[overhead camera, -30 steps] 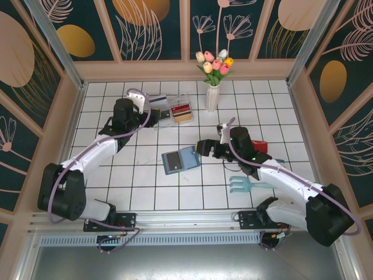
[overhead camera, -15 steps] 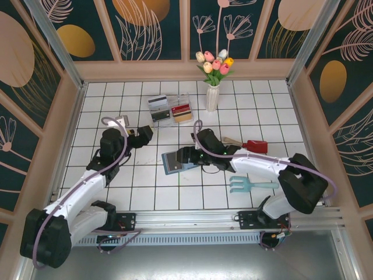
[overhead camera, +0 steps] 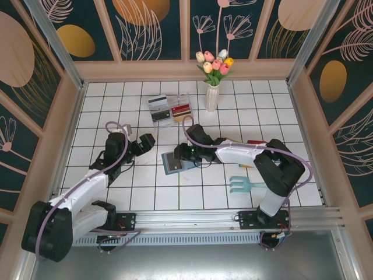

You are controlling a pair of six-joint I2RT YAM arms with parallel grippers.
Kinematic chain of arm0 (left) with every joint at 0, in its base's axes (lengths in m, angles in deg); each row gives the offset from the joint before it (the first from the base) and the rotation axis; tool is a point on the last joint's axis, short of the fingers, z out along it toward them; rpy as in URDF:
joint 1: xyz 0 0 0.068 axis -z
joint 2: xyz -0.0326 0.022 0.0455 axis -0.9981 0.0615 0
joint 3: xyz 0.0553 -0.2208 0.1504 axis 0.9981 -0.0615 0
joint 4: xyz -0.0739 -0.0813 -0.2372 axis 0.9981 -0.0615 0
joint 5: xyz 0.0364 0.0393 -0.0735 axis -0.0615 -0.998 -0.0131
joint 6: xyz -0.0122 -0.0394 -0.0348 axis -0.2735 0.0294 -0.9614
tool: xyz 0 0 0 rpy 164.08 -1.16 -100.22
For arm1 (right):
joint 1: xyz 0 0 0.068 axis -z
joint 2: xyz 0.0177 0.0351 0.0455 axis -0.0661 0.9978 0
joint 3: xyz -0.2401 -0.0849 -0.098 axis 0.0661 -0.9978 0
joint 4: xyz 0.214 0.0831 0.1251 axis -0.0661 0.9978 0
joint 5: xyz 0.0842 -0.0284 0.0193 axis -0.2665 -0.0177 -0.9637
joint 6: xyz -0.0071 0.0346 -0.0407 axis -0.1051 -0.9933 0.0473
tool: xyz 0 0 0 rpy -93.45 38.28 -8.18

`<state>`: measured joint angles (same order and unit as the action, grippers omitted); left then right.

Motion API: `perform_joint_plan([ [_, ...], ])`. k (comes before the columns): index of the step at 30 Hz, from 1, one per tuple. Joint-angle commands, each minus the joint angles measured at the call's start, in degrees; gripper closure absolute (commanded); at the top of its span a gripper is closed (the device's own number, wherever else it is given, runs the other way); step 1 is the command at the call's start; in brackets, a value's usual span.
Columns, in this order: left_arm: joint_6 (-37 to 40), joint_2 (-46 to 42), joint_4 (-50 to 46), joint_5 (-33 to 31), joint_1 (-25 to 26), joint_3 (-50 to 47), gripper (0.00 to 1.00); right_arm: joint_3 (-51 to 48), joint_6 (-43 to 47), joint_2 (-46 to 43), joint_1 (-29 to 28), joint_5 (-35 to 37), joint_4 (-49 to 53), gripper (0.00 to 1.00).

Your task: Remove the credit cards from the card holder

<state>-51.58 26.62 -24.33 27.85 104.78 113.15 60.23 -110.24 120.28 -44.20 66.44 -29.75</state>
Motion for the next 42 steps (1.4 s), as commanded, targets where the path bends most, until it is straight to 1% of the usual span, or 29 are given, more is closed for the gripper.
perform_joint_plan([
  [1,-1.8,2.9,-0.1,5.7,-0.2,-0.2,0.12,2.2,2.0,1.5,1.4,-1.2,1.7,0.6],
  [4,-3.9,5.8,-0.1,10.0,0.1,0.4,0.21,1.3,2.4,2.0,1.9,-2.2,1.3,0.64],
  [7,-7.3,8.3,1.4,13.5,2.2,0.8,0.36,0.2,2.7,2.6,2.1,-4.1,-0.4,0.67],
  [9,-8.4,9.4,1.3,13.6,4.6,1.6,0.46,0.3,2.9,3.3,2.1,-4.9,-0.7,0.7],
  [13,-10.2,11.2,1.8,12.5,9.1,2.9,0.63,0.4,3.0,4.0,2.1,-5.5,-1.3,0.71],
  [15,-11.0,12.3,2.4,11.5,10.1,2.6,0.71,0.5,3.1,4.3,2.1,-5.3,-1.2,0.71],
  [17,-11.7,13.1,3.3,11.5,10.4,1.7,0.76,0.4,3.3,4.6,2.0,-5.4,-1.3,0.71],
  [21,-17.0,13.4,13.3,15.8,10.6,-2.4,0.78,0.3,3.8,4.7,2.0,-5.7,-1.7,0.72],
  [24,-16.2,14.3,11.8,15.7,10.9,-1.4,0.8,0.3,4.0,4.9,2.0,-6.0,-2.0,0.74],
  [28,-17.1,16.3,13.2,15.4,11.9,-1.0,0.83,0.2,4.1,5.3,2.0,-6.2,-2.3,0.75],
  [34,-18.5,18.1,13.8,10.2,12.9,-2.0,0.85,-0.5,3.5,5.7,2.0,-6.3,-3.1,0.75],
  [42,-18.4,21.5,15.7,10.7,13.4,-3.5,0.86,-0.1,4.2,6.6,2.0,-6.5,-2.1,0.76],
])
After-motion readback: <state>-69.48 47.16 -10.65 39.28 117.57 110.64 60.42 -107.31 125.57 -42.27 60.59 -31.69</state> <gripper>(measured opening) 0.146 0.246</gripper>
